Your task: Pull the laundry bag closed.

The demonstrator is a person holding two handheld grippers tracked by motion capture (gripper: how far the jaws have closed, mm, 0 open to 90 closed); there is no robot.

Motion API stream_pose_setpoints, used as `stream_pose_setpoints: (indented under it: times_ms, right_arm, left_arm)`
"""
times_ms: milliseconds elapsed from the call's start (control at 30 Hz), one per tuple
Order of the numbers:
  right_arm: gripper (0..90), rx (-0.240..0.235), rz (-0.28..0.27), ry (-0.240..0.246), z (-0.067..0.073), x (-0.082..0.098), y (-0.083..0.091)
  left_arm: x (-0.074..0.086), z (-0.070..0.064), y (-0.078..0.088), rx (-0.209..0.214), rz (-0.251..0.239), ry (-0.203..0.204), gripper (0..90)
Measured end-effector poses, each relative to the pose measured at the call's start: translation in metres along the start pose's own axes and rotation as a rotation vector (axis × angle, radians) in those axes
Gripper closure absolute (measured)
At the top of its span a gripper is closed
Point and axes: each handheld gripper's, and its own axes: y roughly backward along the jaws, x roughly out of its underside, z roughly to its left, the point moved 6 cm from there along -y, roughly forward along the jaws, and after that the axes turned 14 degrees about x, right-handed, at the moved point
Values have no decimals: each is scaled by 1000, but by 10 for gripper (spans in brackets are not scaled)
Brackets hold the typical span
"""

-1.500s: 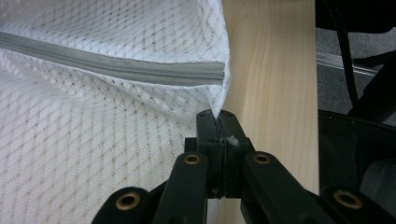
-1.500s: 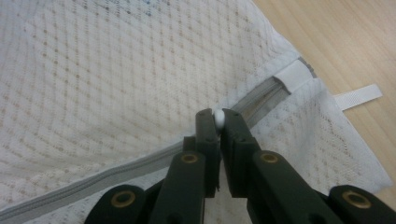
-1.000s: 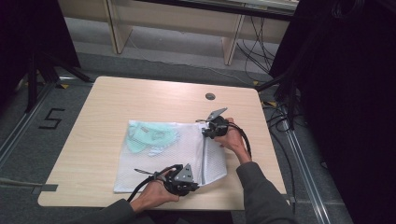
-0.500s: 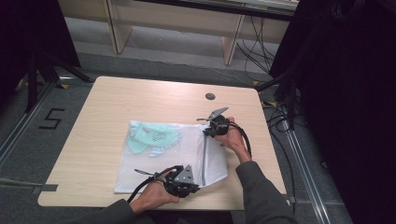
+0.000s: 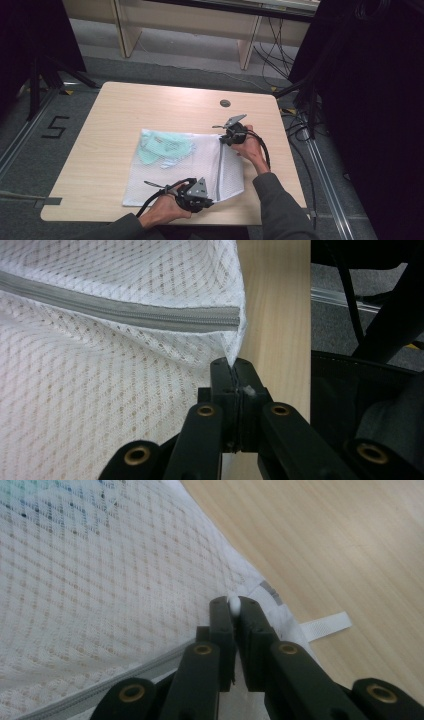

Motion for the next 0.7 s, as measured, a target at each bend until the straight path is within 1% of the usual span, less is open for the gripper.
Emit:
stream_pose_setpoints:
  times_ms: [33, 67, 100, 133, 233, 267, 367, 400, 433, 467, 500, 533, 567, 600, 633, 667, 700]
  right_arm:
    - [867, 11, 2, -12, 0, 0, 1]
    - [866, 5, 4, -18, 0, 0, 1]
    - [866, 5, 6, -18, 0, 0, 1]
    - [864, 5, 9, -20, 1, 0, 1]
    - [858, 1, 19, -20, 2, 1, -1]
    - [859, -1, 19, -22, 3, 1, -1]
    - [859, 19, 9, -18, 0, 0, 0]
    - [854, 26, 20, -36, 0, 0, 1]
    - [845, 46, 8, -31, -3, 0, 0]
    - [841, 47, 15, -46, -3, 0, 0]
    - [833, 42, 17, -50, -4, 1, 0]
    - [823, 51, 19, -49, -5, 2, 0]
    - [798, 48, 27, -63, -4, 2, 0]
    - [763, 58, 22, -75, -5, 1, 0]
    - [740, 55, 24, -99, -5, 0, 1]
    - [740, 57, 23, -111, -6, 0, 2]
    - [740, 48, 14, -107, -6, -1, 4]
  left_arm:
    - [1, 1, -1, 1, 9, -1, 888]
    - [2, 2, -2, 1, 7, 2, 884]
    - [3, 3, -2, -5, 14, 1, 881]
    - [3, 2, -4, 4, 5, 14, 881]
    - [3, 2, -4, 3, 8, 4, 876]
    - [3, 3, -4, 1, 5, 12, 869]
    - [3, 4, -4, 3, 4, 9, 854]
    - [3, 4, -3, 1, 9, 8, 847]
    - [3, 4, -3, 0, 4, 12, 848]
    - [2, 5, -4, -1, -1, 15, 842]
    - [2, 6, -3, -6, 5, 9, 835]
    - [1, 6, -4, -7, -16, 21, 822]
    - [1, 6, -3, -7, -16, 25, 795]
    - [1, 7, -2, -7, -26, 27, 776]
    - [0, 7, 0, -7, -27, 32, 769]
    - [-1, 8, 1, -7, -36, 30, 771]
    - [-1, 8, 2, -7, -36, 31, 775]
